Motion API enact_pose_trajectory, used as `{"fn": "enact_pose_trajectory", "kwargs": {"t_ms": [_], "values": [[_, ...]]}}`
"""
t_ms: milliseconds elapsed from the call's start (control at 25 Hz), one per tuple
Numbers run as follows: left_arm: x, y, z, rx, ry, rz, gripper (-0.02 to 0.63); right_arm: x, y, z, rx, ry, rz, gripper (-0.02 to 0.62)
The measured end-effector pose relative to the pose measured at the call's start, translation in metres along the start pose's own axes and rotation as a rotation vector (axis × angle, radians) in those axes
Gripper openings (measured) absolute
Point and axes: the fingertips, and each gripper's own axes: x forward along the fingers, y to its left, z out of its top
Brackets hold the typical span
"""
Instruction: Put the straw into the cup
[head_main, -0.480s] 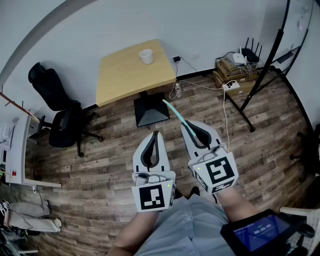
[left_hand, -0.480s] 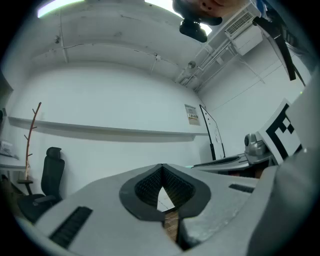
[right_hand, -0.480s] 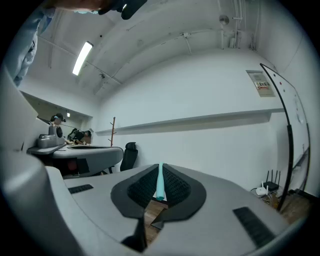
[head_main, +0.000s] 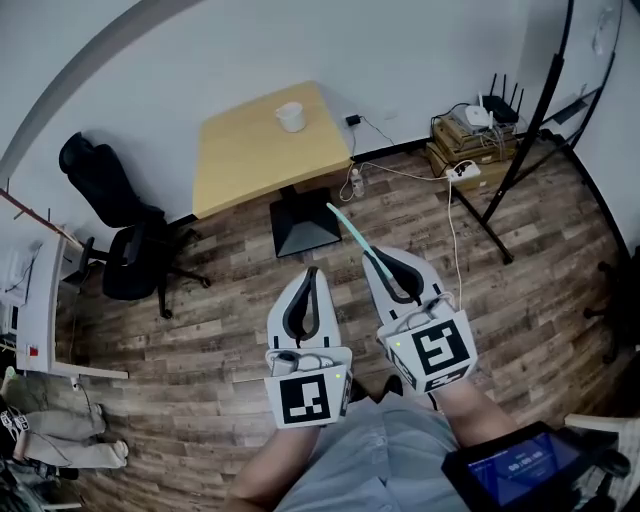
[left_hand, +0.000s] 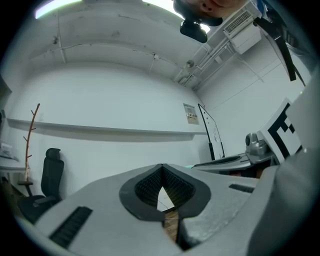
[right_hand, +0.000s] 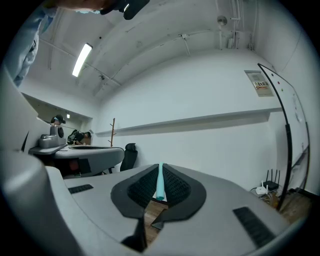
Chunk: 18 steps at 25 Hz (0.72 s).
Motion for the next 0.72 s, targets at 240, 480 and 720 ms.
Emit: {"fn": "enact_pose_trajectory", "kwargs": {"t_ms": [240, 480, 720], "values": [[0.001, -0.009, 0.000, 0.006, -0.001, 0.012, -0.003, -0.008, -0.007, -0.001, 0.007, -0.006, 0.019, 0.020], [0.003, -0.011, -0.016, 0.021, 0.045, 0.014, -0.003, -0.006, -0.016, -0.010, 0.047, -0.002, 0.021, 0.020], [0.034, 0.008, -0.035, -0.006, 0.057, 0.014, -0.003, 0.027, -0.029, -0.031, 0.082, 0.035, 0.028, 0.020]]}}
